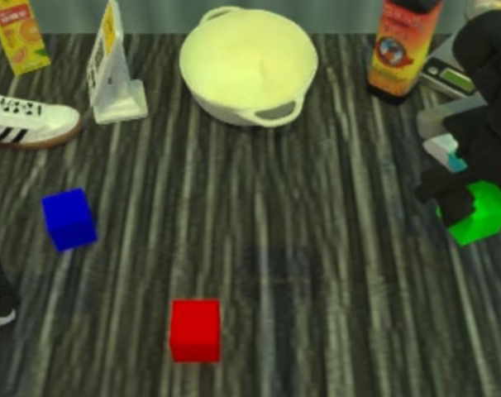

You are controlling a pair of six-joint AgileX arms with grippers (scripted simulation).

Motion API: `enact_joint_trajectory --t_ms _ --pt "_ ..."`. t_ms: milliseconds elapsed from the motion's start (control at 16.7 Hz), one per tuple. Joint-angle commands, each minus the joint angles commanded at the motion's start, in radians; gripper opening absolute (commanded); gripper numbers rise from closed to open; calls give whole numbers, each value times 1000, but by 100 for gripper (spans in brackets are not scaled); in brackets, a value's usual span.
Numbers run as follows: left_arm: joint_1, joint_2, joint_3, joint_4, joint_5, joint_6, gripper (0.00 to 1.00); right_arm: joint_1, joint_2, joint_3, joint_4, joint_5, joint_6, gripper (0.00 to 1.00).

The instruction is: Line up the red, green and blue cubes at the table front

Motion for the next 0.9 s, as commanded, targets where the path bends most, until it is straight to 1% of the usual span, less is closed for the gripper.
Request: enact_joint_trajectory --t_ms 180,360,540,900 --pt "0 0 0 0 0 0 100 5 6 3 0 -1 15 0" --pt "0 0 0 0 0 0 100 74 23 36 -17 1 114 0" --pt "0 0 0 0 0 0 100 196 54 84 -48 4 301 0" --pt "0 0 0 0 0 0 100 481 97 179 -107 14 770 0"
